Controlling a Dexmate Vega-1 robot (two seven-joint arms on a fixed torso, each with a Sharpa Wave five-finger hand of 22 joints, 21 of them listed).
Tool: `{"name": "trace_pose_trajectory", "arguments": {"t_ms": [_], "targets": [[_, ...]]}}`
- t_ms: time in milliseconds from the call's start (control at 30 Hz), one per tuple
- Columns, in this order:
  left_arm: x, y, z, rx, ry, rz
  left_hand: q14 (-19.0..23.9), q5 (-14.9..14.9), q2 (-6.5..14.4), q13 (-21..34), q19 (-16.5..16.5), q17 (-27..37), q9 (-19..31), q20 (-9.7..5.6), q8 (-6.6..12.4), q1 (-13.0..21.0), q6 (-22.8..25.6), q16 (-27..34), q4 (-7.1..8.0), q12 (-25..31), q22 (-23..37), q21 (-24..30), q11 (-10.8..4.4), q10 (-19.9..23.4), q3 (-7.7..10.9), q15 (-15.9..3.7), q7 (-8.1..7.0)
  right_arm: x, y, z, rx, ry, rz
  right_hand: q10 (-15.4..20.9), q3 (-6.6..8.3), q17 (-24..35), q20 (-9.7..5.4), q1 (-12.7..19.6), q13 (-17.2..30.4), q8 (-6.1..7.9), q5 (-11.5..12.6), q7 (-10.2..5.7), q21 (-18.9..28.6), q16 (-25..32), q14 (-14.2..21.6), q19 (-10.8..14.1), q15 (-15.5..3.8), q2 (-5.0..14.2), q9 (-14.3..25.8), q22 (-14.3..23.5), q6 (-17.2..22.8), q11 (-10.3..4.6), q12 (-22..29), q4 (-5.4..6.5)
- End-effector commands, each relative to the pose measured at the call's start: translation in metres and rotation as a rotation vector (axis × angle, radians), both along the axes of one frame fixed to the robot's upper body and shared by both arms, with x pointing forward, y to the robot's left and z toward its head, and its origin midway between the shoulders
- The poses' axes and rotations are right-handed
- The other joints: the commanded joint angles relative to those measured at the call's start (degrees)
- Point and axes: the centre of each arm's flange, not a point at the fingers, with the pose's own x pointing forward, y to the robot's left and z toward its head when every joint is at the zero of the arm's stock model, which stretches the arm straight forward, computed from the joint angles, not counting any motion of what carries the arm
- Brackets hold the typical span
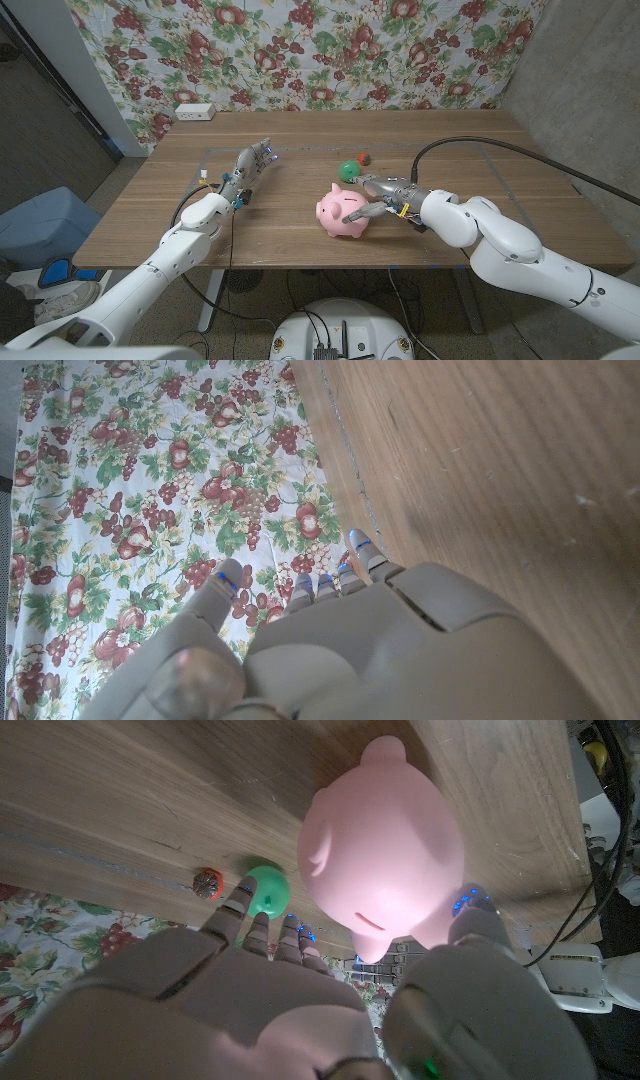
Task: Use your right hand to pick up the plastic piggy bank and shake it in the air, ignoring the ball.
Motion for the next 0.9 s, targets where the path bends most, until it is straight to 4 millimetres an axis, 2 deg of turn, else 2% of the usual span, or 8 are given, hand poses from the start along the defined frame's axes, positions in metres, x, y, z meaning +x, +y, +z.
{"name": "trace_pose_trajectory", "arguments": {"t_ms": [33,167,500,633,700,900], "targets": [[0.001,0.003,-0.002,-0.008,0.003,0.005,0.0,0.3,4.1,0.1,0.3,0.1,0.2,-0.11,-0.1,-0.7,-0.2,-0.2,0.23,-0.1,0.3,-0.3,0.19,0.0,0.3,0.11,0.13,0.006,0.012,0.003,-0.038,0.01,0.028,-0.6,-0.34,0.2,-0.46,0.4,0.2,0.38,0.3,1.14,0.3,0.3,0.0,0.3,-0.2,0.63,0.2,0.2,-0.6,-0.04,0.4,-0.13],[0.001,0.004,-0.002,-0.009,0.005,0.007,0.0,0.3,4.1,0.1,0.3,0.1,0.2,-0.11,-0.09,-0.7,-0.2,-0.2,0.25,-0.1,0.3,-0.4,0.18,0.1,0.31,0.06,0.16,0.009,0.014,0.003,-0.045,0.021,0.033,-0.8,-0.58,0.2,-0.56,0.6,0.2,0.4,0.4,1.22,0.3,0.4,0.1,0.3,-0.18,0.51,0.2,0.2,-0.7,-0.12,0.4,-0.14],[0.0,0.006,-0.003,-0.016,0.008,0.019,0.1,0.4,4.0,0.1,0.4,0.1,0.2,-0.04,-0.09,-0.7,-0.2,-0.2,0.28,-0.1,0.3,-0.7,0.21,0.1,0.33,0.1,0.13,0.022,0.016,0.004,-0.059,0.08,0.037,-2.6,-1.85,0.3,-1.79,1.1,0.5,0.24,0.3,-0.48,0.4,0.6,-0.2,0.0,-1.13,-0.07,0.3,0.3,-2.0,-0.73,0.2,-0.04],[0.0,0.006,-0.003,-0.017,0.009,0.022,0.1,0.4,4.0,0.1,0.4,0.1,0.2,-0.02,-0.1,-0.7,-0.2,-0.2,0.28,-0.1,0.3,-0.7,0.21,0.0,0.34,0.12,0.15,0.026,0.017,0.004,-0.071,0.092,0.035,-2.9,-2.27,0.3,-1.87,1.4,0.5,0.33,0.2,-0.68,0.6,0.9,0.2,0.3,-0.89,-0.14,0.3,0.3,-2.2,-0.38,0.3,-0.03],[0.0,0.006,-0.003,-0.018,0.009,0.022,0.0,0.4,4.0,0.1,0.5,0.1,0.2,-0.01,-0.09,-0.8,-0.2,-0.2,0.29,-0.1,0.3,-0.7,0.21,0.0,0.34,0.12,0.18,0.027,0.018,0.004,-0.074,0.097,0.038,-3.3,-2.65,0.4,-2.1,1.5,0.6,0.37,0.2,-0.77,0.7,1.1,0.6,0.7,-0.71,-0.21,0.3,0.3,-2.3,0.32,0.3,-0.01],[0.001,0.005,-0.004,-0.02,0.013,0.022,0.0,0.4,4.0,0.1,0.5,0.1,0.2,0.08,-0.11,-0.8,-0.3,-0.3,0.3,-0.1,0.3,-0.9,0.27,0.0,0.35,0.23,0.23,0.029,0.02,0.006,-0.089,0.112,0.047,-3.5,-3.15,0.4,-3.11,2.2,0.7,0.52,0.1,-1.33,0.9,1.3,1.0,1.0,-1.21,-0.38,0.4,0.3,-2.2,-0.01,0.4,-0.15]]}}
